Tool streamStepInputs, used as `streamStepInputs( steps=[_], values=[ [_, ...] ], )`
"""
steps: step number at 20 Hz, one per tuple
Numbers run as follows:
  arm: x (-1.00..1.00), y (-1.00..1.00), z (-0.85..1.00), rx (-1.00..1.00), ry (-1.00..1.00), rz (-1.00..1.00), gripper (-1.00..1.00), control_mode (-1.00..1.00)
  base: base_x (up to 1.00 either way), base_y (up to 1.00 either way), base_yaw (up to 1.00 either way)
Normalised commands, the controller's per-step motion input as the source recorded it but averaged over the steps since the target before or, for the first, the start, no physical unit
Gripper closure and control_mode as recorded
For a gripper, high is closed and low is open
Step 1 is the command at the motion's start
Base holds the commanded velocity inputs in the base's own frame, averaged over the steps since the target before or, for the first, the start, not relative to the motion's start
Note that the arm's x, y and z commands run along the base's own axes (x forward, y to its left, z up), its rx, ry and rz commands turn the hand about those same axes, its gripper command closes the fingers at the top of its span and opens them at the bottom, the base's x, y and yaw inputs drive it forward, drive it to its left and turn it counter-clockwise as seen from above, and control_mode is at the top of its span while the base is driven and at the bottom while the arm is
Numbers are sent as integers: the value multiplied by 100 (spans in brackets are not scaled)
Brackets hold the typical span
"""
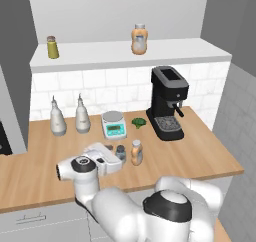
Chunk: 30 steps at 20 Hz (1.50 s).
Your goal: Put the shaker and condiment bottle from the counter next to their counterparts in the cabinet.
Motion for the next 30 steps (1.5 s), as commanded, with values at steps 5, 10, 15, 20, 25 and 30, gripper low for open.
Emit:
streamStepInputs(
  steps=[5, 10, 15, 20, 25, 30],
  values=[
    [3, -2, -28, 16, 7, 4, -100, -100, 0, 0, 0],
    [3, -3, -16, 15, 2, 11, -100, -100, 0, 0, 0],
    [24, -24, -36, 13, 0, 0, -100, -100, 0, 0, 0],
    [21, -3, -5, 7, -1, 0, -100, -100, 0, 0, 0],
    [15, 0, 0, 0, 0, 0, -100, -100, 0, 0, 0],
    [12, 0, -7, 0, 0, 0, -100, -100, 0, 0, 0]
  ],
)
